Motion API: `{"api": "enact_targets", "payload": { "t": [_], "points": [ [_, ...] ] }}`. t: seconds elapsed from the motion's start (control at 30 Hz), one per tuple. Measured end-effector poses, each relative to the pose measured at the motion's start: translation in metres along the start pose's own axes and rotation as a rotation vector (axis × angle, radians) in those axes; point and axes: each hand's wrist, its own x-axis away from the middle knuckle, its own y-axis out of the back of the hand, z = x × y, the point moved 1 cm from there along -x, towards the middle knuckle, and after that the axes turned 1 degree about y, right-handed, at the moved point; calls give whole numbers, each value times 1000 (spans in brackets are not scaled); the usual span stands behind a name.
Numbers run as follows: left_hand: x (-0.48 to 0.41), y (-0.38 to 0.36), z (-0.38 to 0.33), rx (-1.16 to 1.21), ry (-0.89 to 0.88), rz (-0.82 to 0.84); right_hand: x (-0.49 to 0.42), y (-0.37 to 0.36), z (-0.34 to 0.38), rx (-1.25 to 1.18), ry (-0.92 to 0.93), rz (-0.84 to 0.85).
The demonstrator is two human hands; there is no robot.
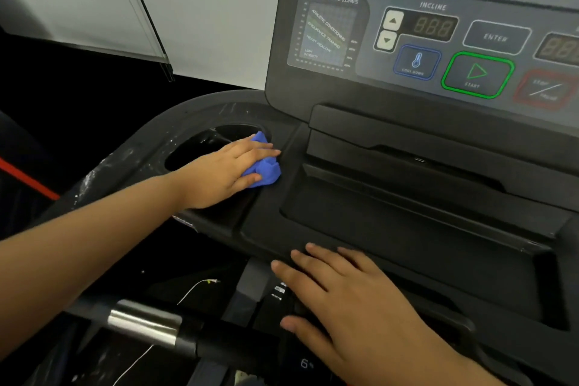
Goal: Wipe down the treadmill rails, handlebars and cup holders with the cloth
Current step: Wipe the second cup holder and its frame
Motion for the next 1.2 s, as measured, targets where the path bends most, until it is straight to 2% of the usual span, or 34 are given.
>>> {"api": "enact_targets", "payload": {
  "t": [0.23, 0.3, 0.4, 0.47, 0.57, 0.63, 0.67, 0.77, 0.9, 1.07, 1.2],
  "points": [
    [-74, 3, 14, -196, 16, -36, -18, -5, 18, -57, -28, 8],
    [-91, 2, 14, -271, 58, -108, -23, -7, 21, -60, -71, 0],
    [-113, -7, 2, -292, 221, -270, -27, -8, 22, -54, -160, -21],
    [-123, -16, -5, -262, 311, -379, -27, -8, 22, -77, -221, -71],
    [-145, -21, 0, -1, 424, -379, -26, -10, 24, -89, -283, -174],
    [-152, -21, 1, 96, 388, -402, -25, -12, 25, -91, -311, -213],
    [-155, -21, -2, 114, 315, -418, -25, -13, 26, -99, -328, -223],
    [-151, -15, -15, 101, 22, -322, -27, -13, 27, -90, -375, -233],
    [-139, 2, -8, 73, -179, -345, -27, -14, 28, -85, -389, -278],
    [-119, 3, -9, 129, -166, -302, -25, -14, 30, -105, -408, -338],
    [-91, 2, -13, 134, -161, -196, -24, -12, 30, -164, -423, -415]
  ]
}}
